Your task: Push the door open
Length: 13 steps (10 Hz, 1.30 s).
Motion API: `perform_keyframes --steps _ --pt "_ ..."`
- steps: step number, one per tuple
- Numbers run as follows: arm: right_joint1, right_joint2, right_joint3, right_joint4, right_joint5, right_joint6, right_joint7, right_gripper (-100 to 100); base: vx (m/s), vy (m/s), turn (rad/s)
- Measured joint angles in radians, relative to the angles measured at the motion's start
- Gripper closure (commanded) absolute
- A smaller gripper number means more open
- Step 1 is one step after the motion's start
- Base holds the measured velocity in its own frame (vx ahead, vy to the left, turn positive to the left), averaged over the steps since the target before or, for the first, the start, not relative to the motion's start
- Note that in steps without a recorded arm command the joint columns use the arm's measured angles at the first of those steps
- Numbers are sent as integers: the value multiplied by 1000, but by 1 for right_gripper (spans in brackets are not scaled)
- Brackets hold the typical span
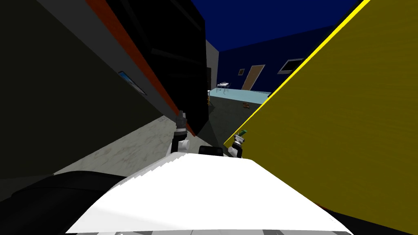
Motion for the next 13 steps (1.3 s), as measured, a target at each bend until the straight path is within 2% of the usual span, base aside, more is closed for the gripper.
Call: perform_keyframes --steps 3,4,5,9,11,12,13 --pt "4 7 -30 -7 -22 15 18 100 149 -26 -76" --pt "-8 7 -42 9 -30 10 20 100 171 -49 -44" --pt "-13 6 -47 30 -32 -9 11 100 117 -22 -7" --pt "2 11 -86 -11 -59 12 29 100 156 -13 -73" --pt "-8 19 -107 9 -73 2 30 100 213 -31 -58" --pt "6 26 -116 -9 -79 4 34 100 210 -22 -57" --pt "-2 26 -126 0 -85 1 32 100 215 -4 -70"
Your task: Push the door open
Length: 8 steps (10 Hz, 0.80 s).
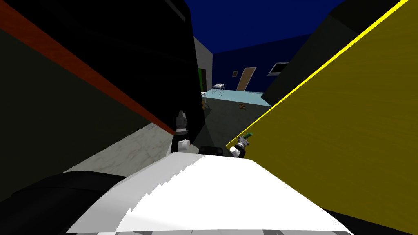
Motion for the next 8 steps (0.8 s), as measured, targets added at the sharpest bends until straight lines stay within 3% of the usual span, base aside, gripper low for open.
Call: perform_keyframes --steps 5,8 --pt "-13 2 -41 25 -24 -16 1 100 155 -20 -45" --pt "0 -3 -56 18 -38 -14 6 100 151 -66 -31"
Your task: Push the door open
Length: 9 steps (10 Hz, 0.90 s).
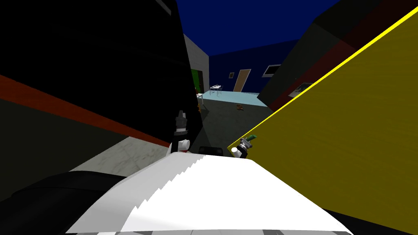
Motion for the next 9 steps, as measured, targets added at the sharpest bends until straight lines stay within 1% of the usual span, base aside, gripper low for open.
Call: perform_keyframes --steps 1,2,3,5,6,7,8,9 --pt "5 -5 -7 -9 -6 3 2 100 177 -75 -57" --pt "9 -5 -15 -16 -12 5 8 100 206 -91 -52" --pt "-4 -16 -22 16 -18 -9 -2 100 211 -124 -46" --pt "-4 -24 -46 19 -37 -14 2 100 215 -117 -42" --pt "14 -25 -59 -10 -48 -2 9 100 180 -152 -84" --pt "18 -21 -71 -24 -58 2 20 100 199 -130 -56" --pt "10 -29 -82 -6 -67 -7 17 100 200 -77 -48" --pt "11 -33 -93 -4 -75 -13 17 100 188 -82 -58"
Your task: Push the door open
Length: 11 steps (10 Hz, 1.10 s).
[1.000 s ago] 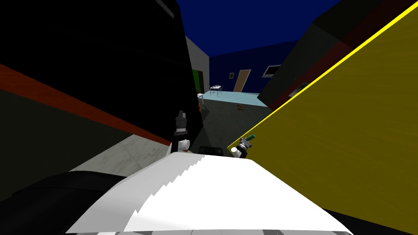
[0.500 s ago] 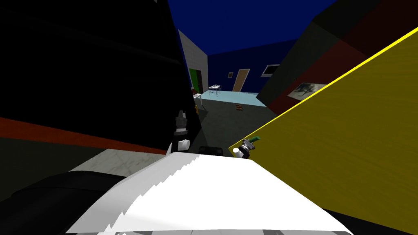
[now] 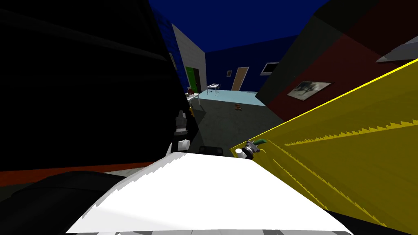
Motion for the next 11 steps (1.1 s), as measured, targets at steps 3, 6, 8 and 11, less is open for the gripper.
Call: perform_keyframes --steps 3,6,8,11 --pt "19 4 -35 -31 -28 12 22 100 117 -69 -35" --pt "-3 -9 -50 21 -39 -13 2 100 122 -70 -42" --pt "20 5 -66 -27 -53 6 29 100 77 -38 -25" --pt "20 3 -85 -8 -68 -7 20 100 166 -64 -53"
